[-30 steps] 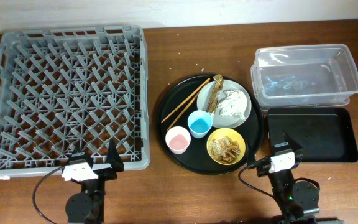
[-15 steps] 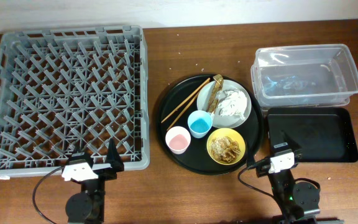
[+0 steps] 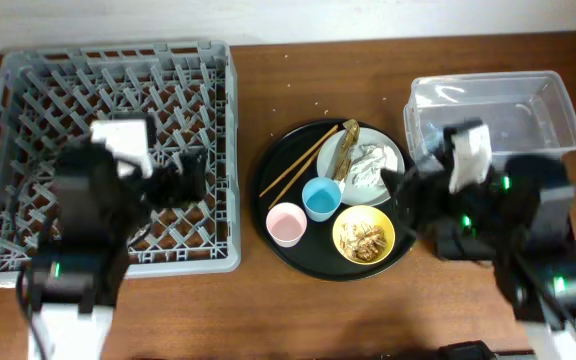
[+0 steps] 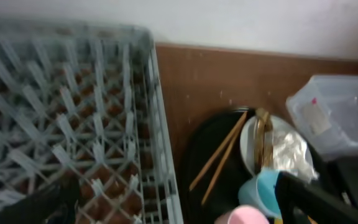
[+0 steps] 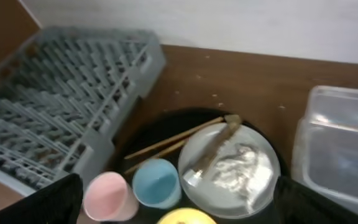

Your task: Sort waste into correct bins and load items into the dishwasher rack

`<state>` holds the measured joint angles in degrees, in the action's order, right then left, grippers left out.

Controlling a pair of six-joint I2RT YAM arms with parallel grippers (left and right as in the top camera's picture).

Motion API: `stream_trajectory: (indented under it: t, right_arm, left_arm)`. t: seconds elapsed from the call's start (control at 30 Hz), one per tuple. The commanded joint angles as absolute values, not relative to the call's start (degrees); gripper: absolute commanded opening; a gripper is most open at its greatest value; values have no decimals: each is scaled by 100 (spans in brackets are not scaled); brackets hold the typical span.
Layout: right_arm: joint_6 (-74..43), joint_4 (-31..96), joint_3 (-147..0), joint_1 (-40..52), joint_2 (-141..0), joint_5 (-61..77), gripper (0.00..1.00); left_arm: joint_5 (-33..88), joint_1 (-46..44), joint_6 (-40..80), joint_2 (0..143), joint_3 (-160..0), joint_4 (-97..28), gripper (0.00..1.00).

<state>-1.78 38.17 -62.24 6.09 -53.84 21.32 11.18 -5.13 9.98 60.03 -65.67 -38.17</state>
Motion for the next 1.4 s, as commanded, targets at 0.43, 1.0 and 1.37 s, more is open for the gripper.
stream_trajectory:
  t: [0.43,1.0,1.37]
  right_arm:
    - [-1863,2095,-6866,1529,-10956,794,65]
    - [-3146,1769,-7535,-1575,-9782,2263,90]
    - [-1699,3953,-7511,1302,-11028,-366,63]
  left_arm:
    - [1868,-508,891,7205,-7087,-4257,99]
    - [1863,-508,891,7205,-7087,-4257,99]
    - [1863,-508,891,7205,-7087,-4257,99]
